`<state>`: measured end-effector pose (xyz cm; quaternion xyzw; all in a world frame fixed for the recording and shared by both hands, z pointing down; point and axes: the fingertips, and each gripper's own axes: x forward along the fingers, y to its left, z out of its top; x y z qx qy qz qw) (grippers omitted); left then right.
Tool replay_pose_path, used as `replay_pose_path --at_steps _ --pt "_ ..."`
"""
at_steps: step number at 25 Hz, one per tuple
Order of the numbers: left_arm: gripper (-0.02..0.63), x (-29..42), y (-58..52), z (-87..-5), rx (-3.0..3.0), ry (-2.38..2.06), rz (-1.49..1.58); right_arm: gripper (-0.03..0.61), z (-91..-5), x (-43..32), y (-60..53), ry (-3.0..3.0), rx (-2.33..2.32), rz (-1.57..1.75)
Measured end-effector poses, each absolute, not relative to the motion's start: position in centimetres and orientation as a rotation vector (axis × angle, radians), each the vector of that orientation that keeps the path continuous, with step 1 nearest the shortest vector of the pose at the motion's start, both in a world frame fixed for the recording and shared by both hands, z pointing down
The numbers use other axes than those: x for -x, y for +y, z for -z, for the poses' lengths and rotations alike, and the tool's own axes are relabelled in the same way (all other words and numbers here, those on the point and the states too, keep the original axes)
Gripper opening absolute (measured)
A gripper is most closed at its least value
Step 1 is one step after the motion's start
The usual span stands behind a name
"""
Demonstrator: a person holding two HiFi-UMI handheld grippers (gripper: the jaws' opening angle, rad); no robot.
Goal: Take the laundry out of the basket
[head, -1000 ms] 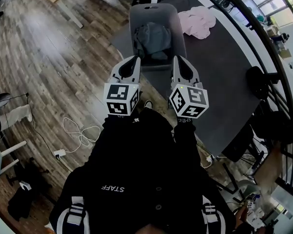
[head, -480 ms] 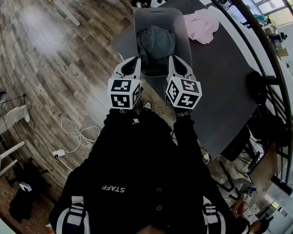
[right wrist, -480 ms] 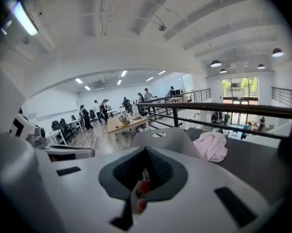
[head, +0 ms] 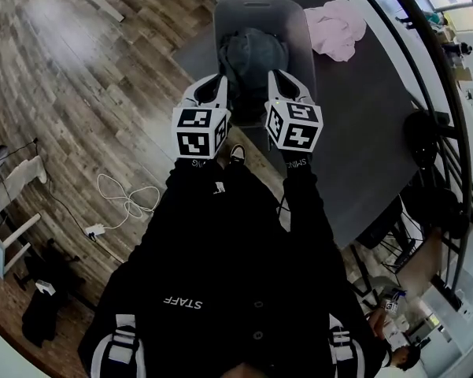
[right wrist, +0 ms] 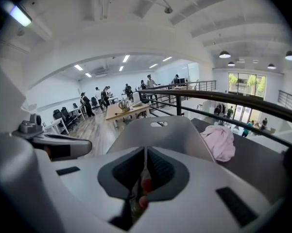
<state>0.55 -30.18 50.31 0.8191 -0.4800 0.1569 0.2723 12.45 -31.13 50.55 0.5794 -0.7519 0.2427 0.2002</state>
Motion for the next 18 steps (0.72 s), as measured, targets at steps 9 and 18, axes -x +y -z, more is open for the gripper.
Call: replay_pose_path --at_steps 9,18 --pt "0.002 -1.3 -33.6 -51.6 -2.162 -1.275 -0.463 0.112 -54.2 -11.8 -33.9 -2.076 -1.501 -0.756" --pt "0.002 -2.2 -35.0 -53.2 -2.131 -1.252 -0.513 0.259 -58.2 -10.7 -34.7 -2.045 -1.382 -0.849"
